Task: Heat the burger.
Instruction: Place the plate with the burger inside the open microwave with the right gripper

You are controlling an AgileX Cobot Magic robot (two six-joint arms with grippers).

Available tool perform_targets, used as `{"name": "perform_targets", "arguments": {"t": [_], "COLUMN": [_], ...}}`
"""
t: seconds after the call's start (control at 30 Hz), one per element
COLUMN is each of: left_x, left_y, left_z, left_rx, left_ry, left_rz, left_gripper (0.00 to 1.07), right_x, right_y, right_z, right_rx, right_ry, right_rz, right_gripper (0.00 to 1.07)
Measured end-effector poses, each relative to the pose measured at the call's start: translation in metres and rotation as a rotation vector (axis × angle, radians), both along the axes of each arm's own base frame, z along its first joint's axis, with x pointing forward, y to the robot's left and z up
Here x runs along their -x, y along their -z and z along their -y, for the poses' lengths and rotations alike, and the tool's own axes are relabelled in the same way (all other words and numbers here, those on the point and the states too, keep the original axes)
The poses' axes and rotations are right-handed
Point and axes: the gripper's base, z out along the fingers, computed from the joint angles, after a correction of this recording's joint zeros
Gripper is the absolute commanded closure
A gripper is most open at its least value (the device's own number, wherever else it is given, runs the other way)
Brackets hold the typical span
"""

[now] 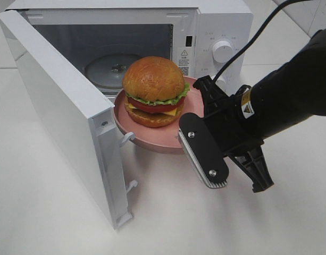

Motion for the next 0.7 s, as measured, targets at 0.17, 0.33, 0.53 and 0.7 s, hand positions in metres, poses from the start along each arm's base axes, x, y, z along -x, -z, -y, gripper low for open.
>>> {"name": "perform_targets", "arguments": {"t": [0.17, 0.33, 0.53, 0.7], "left_x": [0.0, 0.0, 0.0, 0.0], "left_y": [0.0, 0.0, 0.0, 0.0], "left_z": [0.0, 0.0, 0.0, 0.0], "left_rx": [0.0, 0.0, 0.0, 0.0], "left_ry": [0.0, 0.0, 0.0, 0.0], "left_rz": [0.0, 0.0, 0.0, 0.0], "left_gripper": [0.08, 0.08, 0.08, 0.08], "right_x": [-0.013, -0.025, -0.044, -0.049], "right_y": [0.004, 0.008, 0.004, 0.006], "right_z": [-0.011, -0.021, -0.024, -0.026], "right_rx": [0.001, 0.02, 0.0, 0.02], "right_ry": [-0.007, -0.041, -0.055, -0.091], "right_rz": [0.005, 0.01, 0.019, 0.006], "right_gripper": [1.07, 1.07, 1.07, 1.07]}}
